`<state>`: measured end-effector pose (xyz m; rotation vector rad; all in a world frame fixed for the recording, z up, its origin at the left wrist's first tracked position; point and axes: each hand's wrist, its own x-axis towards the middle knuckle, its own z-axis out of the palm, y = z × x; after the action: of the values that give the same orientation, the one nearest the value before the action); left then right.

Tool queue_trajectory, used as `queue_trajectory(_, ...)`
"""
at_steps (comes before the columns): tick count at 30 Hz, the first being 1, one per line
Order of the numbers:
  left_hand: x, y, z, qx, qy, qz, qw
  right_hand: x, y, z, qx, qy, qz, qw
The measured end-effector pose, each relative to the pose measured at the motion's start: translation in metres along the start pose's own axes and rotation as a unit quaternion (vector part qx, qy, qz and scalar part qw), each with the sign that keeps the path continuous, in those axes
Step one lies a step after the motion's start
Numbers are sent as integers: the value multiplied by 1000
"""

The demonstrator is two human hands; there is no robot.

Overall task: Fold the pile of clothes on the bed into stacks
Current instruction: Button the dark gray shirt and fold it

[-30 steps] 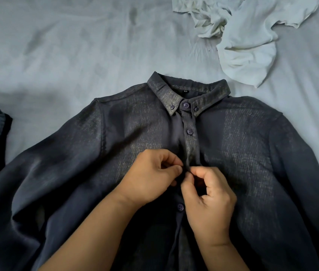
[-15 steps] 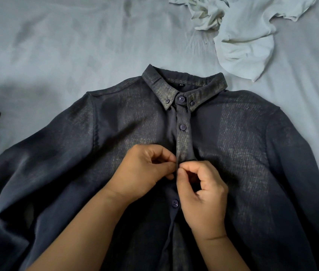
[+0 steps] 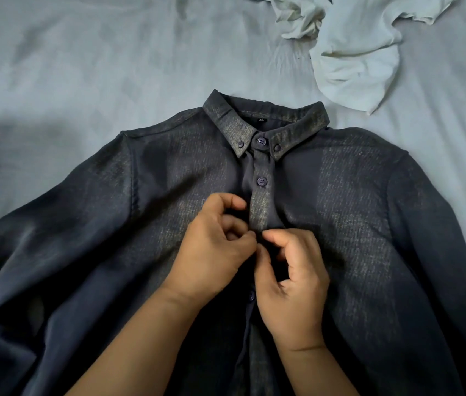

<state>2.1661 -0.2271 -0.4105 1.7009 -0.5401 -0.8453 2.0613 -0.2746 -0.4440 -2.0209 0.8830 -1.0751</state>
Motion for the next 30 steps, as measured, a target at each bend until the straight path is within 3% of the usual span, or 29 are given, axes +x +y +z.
queue_trajectory(5,-5,-7,1,7,0,32,999,-1,1,1,-31,-3,-10,999)
queue_trajectory(13,-16,-4,-3,119,32,94,988,2,1,-3,-20,21,17,999)
queue_trajectory(18,-64,-2,-15,284,122,208,928,-7,-12,-21,30,33,41,998)
queue_trajectory(23,-99,-9,0,232,144,111,955,-49,-28,-39,13,-24,57,998)
queue_trajectory(27,-96,-14,5,285,76,93,951,-50,-26,-33,-21,-37,91,995)
queue_trajectory(30,-90,-14,5,302,85,66,947,-48,-24,-30,-34,-36,83,995)
